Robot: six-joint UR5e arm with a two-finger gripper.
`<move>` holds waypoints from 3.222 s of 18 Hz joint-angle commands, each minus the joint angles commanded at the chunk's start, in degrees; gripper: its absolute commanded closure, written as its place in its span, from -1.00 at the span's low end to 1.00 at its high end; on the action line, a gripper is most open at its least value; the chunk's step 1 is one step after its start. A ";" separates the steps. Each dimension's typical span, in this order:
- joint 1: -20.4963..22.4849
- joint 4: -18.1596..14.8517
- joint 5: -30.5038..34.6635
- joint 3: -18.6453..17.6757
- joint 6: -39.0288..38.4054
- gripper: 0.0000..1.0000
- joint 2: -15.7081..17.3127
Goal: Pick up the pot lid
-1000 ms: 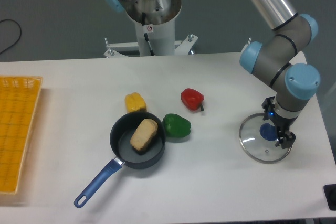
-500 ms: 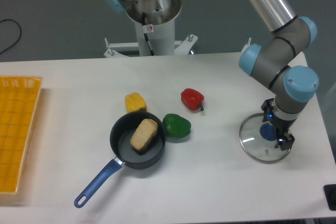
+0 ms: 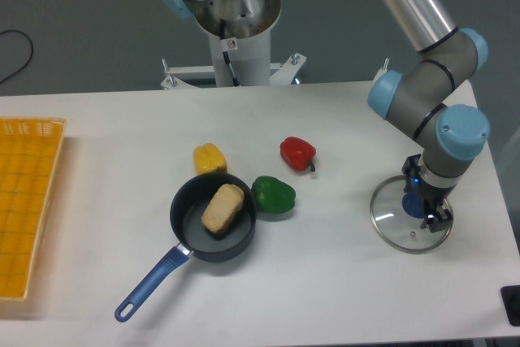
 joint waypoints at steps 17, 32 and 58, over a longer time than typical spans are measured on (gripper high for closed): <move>-0.09 -0.09 0.00 0.00 -0.44 -0.45 -0.09; -0.53 -0.09 0.18 0.18 -1.23 -0.27 -0.09; -6.68 -0.97 0.26 -4.13 -9.75 -0.26 11.33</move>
